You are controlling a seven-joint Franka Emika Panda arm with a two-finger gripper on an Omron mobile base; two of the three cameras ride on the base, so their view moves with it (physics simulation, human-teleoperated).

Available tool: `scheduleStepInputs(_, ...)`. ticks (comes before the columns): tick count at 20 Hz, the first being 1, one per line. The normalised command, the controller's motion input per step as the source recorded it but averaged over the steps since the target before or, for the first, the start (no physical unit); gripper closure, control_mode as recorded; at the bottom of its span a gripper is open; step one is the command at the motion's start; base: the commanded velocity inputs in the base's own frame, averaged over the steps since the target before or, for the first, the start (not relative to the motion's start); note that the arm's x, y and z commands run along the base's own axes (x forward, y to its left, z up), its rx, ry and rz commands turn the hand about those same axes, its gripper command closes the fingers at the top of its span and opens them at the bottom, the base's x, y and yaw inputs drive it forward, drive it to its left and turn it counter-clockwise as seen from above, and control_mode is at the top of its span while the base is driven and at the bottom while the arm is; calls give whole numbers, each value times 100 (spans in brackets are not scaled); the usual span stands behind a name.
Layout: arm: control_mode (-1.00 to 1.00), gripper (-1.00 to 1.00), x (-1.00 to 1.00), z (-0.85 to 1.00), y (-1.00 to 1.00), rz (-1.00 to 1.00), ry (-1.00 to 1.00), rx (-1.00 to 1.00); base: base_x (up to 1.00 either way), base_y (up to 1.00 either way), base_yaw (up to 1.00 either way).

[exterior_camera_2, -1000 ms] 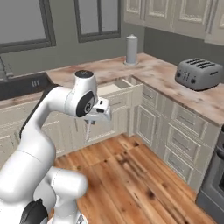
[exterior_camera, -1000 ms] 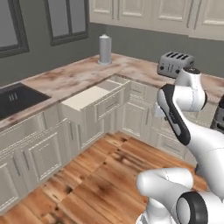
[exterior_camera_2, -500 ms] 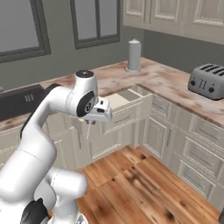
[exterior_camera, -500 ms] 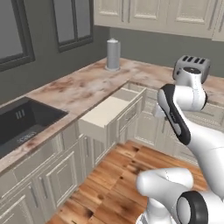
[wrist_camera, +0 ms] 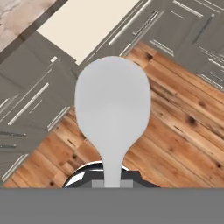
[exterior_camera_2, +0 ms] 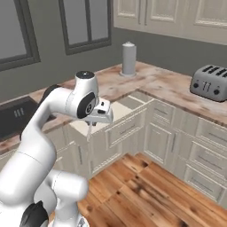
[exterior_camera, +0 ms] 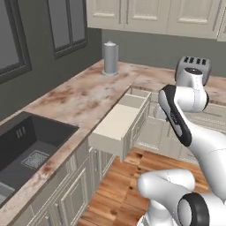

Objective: Organize the utensils by type. Pick up the wooden spoons from the counter and place them in the open cabinet. Then pick up the metallic utensils from the counter and place them in the open drawer.

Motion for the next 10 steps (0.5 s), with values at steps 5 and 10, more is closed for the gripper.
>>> scheduleStepInputs(5,100,100,0,0,0,0,0,0,16,72,-23)
scheduleStepInputs(10,100,100,0,0,0,0,0,0,19,47,-22)
